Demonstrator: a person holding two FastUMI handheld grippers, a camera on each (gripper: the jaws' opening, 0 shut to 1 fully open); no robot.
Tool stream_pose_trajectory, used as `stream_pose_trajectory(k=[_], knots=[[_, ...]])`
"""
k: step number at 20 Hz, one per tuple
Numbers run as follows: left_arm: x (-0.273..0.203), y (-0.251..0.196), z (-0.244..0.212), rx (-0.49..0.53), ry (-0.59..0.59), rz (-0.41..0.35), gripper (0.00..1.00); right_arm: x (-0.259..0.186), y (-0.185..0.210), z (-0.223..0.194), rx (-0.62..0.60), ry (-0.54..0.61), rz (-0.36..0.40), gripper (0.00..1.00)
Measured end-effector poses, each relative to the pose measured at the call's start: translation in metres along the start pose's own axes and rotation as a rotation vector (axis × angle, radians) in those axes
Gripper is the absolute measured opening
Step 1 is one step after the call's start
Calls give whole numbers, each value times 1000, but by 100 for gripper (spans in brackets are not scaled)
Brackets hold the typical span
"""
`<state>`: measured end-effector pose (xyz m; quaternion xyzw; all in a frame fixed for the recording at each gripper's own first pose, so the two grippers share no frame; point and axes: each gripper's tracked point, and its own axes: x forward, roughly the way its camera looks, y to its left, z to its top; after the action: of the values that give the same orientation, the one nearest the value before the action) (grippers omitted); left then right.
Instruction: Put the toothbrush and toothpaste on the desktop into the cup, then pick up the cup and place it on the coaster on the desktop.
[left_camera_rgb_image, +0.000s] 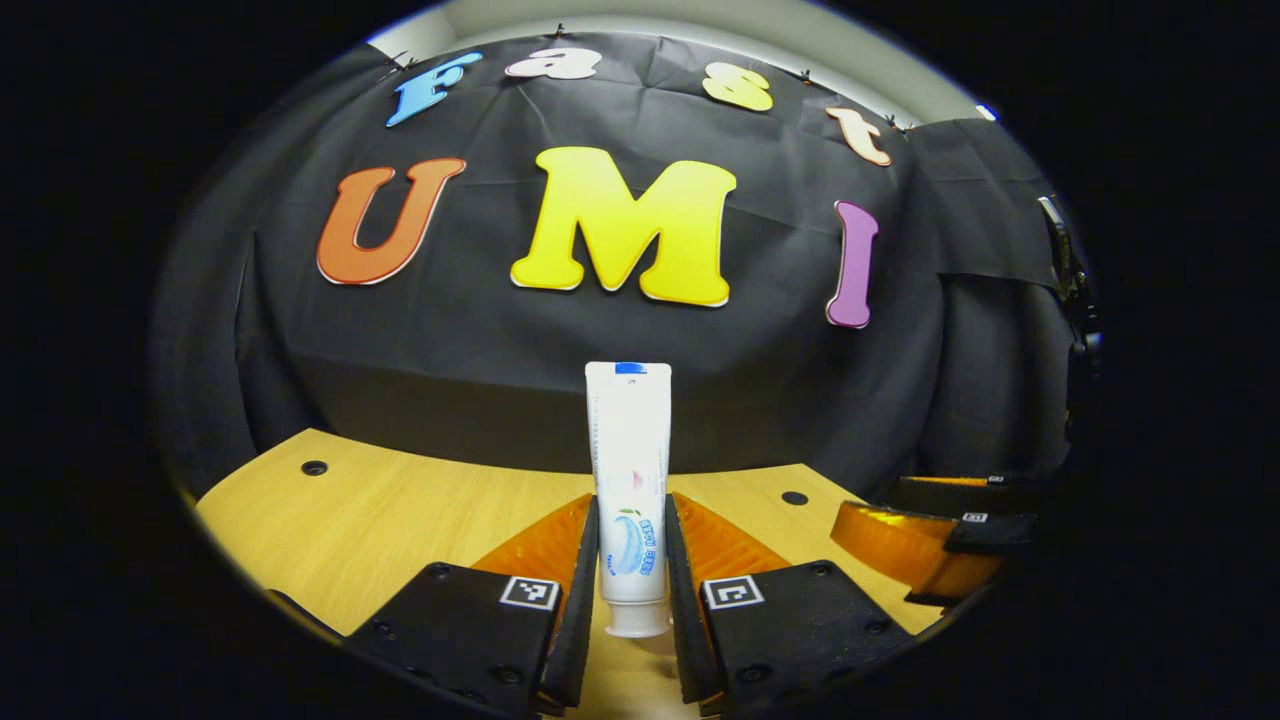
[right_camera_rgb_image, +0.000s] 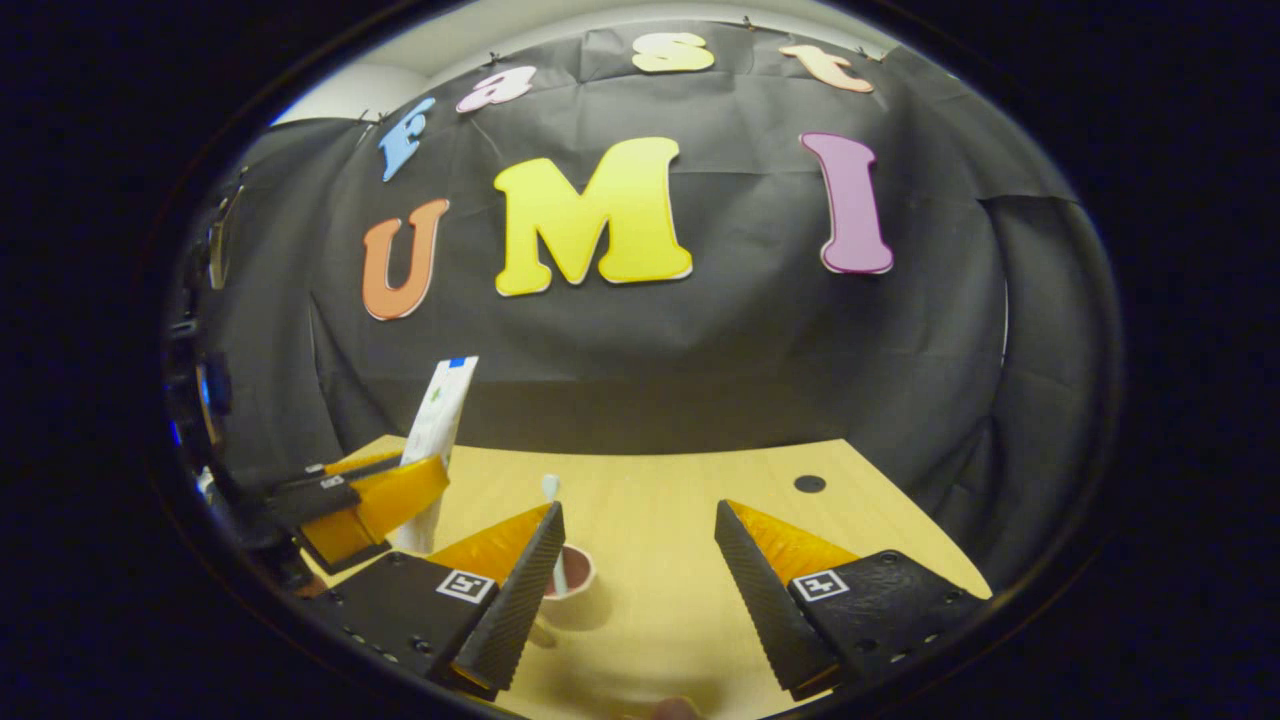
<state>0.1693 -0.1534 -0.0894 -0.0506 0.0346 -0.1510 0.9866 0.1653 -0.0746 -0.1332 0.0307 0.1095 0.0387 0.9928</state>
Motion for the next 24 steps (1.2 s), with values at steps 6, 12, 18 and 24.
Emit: stream_pose_trajectory(k=[6, 12, 18, 24], knots=[[40, -34, -29, 62, -65, -40, 39, -5, -62, -39, -33, 72, -87, 93], [51, -32, -63, 96, -64, -27, 39, -19, -92, -78, -9, 165, -143, 93], [45, -26, -89, 117, -30, -8, 39, -29, -76, -74, -1, 155, -124, 94], [26, -19, -97, 93, 8, 29, 45, -37, -68, -78, 9, 164, -117, 94]])
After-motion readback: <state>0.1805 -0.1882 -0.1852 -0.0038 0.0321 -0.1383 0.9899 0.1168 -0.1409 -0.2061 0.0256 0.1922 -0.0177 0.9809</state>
